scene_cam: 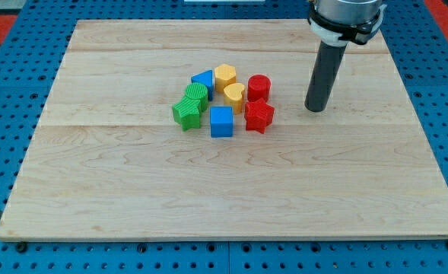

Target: Nudge the red star left a bit

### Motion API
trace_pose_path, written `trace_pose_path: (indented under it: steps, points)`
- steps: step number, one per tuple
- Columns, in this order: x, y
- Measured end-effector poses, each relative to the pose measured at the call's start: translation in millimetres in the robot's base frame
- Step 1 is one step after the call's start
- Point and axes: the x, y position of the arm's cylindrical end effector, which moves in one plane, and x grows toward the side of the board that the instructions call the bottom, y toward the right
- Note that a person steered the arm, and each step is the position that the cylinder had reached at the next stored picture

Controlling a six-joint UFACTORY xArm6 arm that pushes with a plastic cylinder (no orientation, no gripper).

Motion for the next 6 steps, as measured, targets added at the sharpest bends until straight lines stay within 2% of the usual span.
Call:
trace_pose_path:
  steps: [3, 4, 5, 6]
  points:
    - [0.8, 3.5]
    - [35.4, 6.2]
    - [50.8, 44.4]
    - [89.8, 5.2]
